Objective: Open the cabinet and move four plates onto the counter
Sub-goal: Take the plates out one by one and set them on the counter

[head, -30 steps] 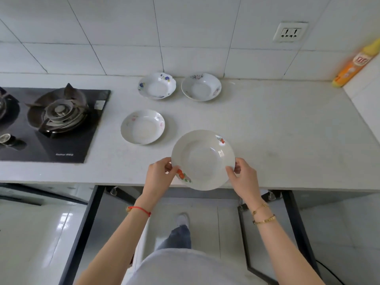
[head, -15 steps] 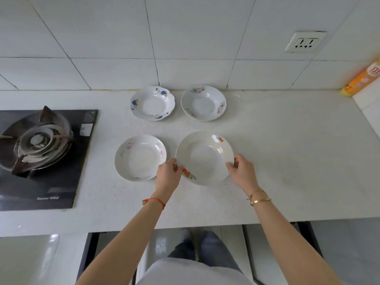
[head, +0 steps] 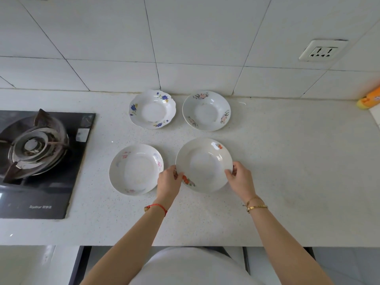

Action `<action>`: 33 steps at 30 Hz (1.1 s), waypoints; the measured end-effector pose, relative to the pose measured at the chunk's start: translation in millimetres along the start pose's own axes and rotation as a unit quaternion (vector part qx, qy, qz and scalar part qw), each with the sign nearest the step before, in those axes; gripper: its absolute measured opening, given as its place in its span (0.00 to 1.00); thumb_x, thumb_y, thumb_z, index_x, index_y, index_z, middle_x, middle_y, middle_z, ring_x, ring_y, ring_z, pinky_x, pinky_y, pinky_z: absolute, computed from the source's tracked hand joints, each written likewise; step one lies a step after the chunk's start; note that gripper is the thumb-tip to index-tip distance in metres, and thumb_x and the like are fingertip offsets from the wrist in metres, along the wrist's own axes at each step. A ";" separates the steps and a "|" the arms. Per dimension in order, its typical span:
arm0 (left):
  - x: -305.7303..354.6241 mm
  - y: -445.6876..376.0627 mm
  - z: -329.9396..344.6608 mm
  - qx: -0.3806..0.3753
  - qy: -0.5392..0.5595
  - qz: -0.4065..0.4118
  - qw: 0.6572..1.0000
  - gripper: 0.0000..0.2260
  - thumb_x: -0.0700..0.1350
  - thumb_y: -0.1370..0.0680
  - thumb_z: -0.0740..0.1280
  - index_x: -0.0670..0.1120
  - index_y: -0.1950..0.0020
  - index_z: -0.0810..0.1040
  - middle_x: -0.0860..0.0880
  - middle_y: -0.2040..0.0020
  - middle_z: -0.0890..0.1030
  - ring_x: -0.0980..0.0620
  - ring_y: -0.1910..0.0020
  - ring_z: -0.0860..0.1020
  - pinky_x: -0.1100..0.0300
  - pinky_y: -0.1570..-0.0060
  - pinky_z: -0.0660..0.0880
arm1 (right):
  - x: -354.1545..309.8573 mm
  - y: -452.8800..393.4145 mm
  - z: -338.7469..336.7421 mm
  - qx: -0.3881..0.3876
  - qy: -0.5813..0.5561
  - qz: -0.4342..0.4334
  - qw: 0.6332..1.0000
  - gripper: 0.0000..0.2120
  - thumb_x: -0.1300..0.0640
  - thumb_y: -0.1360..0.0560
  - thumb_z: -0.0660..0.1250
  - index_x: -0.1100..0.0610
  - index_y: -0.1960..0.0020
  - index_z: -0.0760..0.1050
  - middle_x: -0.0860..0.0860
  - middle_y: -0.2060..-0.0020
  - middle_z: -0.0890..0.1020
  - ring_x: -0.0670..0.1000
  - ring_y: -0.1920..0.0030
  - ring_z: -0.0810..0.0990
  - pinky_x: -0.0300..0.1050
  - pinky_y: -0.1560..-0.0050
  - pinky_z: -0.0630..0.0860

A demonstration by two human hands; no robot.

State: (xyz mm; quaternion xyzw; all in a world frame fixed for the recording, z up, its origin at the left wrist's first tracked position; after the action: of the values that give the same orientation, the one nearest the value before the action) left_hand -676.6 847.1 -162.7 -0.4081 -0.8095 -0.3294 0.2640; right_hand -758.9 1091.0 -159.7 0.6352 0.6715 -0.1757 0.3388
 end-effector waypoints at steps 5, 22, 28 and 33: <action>-3.6 3.1 3.9 0.005 0.002 -0.001 1.000 0.04 0.43 0.24 0.68 0.43 0.53 0.81 0.47 0.63 0.83 0.47 0.62 0.80 0.60 0.61 0.76 | 4.0 -0.9 1.3 -0.004 -0.002 -0.016 1.000 0.05 0.57 0.25 0.67 0.56 0.50 0.74 0.47 0.64 0.78 0.41 0.64 0.76 0.28 0.72 0.69; -9.2 7.1 9.2 0.014 -0.003 0.016 1.000 0.06 0.42 0.24 0.68 0.43 0.49 0.81 0.48 0.60 0.84 0.49 0.60 0.80 0.60 0.56 0.78 | 19.9 8.2 8.0 -0.023 -0.020 -0.018 0.999 0.11 0.55 0.24 0.68 0.59 0.45 0.74 0.52 0.58 0.81 0.50 0.58 0.80 0.39 0.62 0.77; -10.1 12.3 8.3 0.022 0.016 0.017 0.999 0.05 0.42 0.24 0.68 0.46 0.49 0.81 0.51 0.61 0.83 0.52 0.61 0.80 0.60 0.56 0.78 | 19.4 8.0 6.3 -0.025 0.003 -0.023 0.999 0.10 0.55 0.24 0.67 0.59 0.46 0.74 0.53 0.57 0.81 0.52 0.57 0.80 0.48 0.59 0.80; -9.8 14.5 8.1 0.017 0.012 0.022 1.000 0.07 0.41 0.24 0.68 0.45 0.47 0.81 0.51 0.60 0.83 0.53 0.61 0.80 0.65 0.59 0.74 | 18.4 8.5 5.8 -0.032 0.014 -0.033 0.999 0.10 0.55 0.23 0.66 0.59 0.45 0.74 0.53 0.57 0.80 0.52 0.57 0.79 0.43 0.62 0.76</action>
State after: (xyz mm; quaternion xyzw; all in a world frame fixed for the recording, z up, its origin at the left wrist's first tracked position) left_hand -660.7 855.0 -170.1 -0.4177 -0.8024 -0.3146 0.2875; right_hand -748.7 1101.7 -174.6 0.6042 0.7019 -0.1562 0.3435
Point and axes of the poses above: each hand's wrist, its own y-axis away from the middle knuckle, its own z-axis out of the palm, x = y × z, the point moved 5 cm from there along -y, towards the middle knuckle
